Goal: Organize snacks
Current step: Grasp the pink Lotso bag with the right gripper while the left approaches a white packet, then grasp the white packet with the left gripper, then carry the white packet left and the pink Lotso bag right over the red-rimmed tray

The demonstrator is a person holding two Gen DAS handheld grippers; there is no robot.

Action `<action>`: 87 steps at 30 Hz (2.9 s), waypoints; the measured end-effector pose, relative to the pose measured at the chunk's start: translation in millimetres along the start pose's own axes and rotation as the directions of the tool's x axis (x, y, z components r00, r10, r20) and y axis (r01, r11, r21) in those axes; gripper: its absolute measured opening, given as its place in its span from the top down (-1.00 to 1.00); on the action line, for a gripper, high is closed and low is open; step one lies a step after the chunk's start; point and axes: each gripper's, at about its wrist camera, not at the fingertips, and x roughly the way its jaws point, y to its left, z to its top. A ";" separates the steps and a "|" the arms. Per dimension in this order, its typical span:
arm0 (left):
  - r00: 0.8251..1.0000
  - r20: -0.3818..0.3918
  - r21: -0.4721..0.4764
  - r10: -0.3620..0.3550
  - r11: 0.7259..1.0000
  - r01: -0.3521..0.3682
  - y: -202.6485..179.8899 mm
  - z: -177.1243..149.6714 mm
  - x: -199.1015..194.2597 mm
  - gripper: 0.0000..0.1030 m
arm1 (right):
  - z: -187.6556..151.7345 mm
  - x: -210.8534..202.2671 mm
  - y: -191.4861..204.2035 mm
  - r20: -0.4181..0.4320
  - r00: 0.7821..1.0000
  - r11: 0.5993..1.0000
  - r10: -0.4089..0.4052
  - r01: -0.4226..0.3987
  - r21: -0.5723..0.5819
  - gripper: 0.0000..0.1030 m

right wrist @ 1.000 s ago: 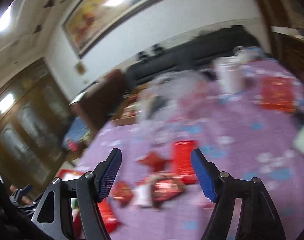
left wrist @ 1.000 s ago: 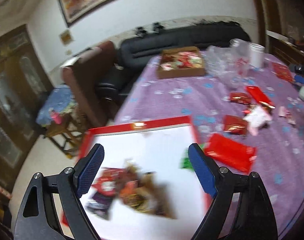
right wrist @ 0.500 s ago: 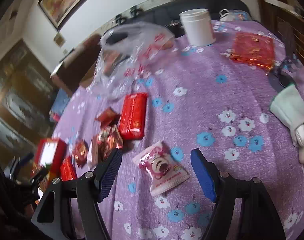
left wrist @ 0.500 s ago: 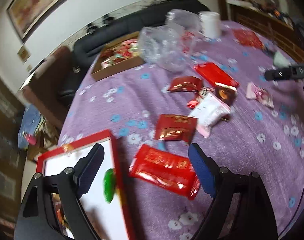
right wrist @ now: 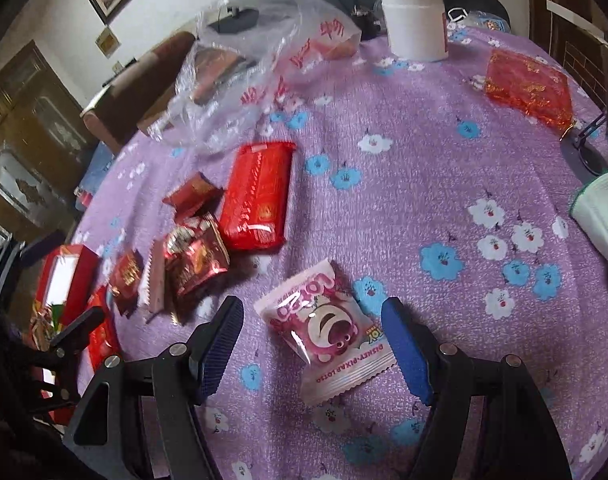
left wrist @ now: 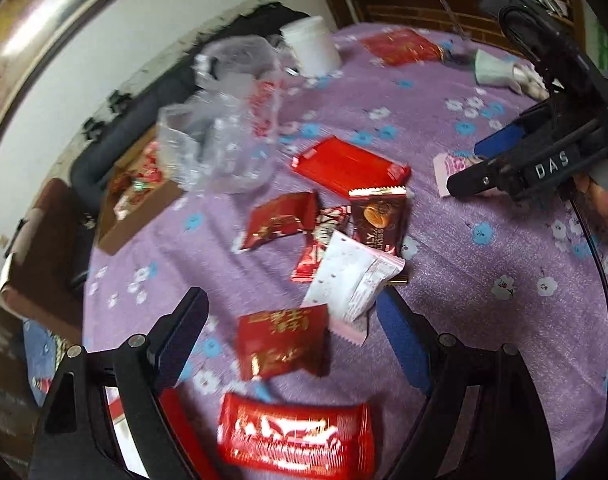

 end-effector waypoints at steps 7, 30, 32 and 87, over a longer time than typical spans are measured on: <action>0.997 -0.048 0.091 -0.055 0.994 0.059 -7.6 8.4 24.7 -0.68 | -4.7 4.0 13.1 0.006 0.996 0.993 -0.086 0.086 -0.080 -0.43; 0.973 -0.075 0.115 -0.219 0.967 0.226 -26.2 4.6 30.7 0.45 | -4.4 3.5 18.2 0.048 0.989 0.985 -0.141 0.145 -0.089 0.21; 0.963 -0.061 0.078 -0.261 0.961 0.265 -23.4 4.2 25.1 0.51 | -4.0 2.6 16.6 0.047 0.992 0.990 -0.119 0.122 -0.076 0.21; 0.923 0.216 -0.501 -0.317 0.776 0.384 34.2 -150.2 -114.5 0.63 | -34.7 -25.9 90.0 0.110 0.937 0.943 0.331 -0.333 0.003 0.24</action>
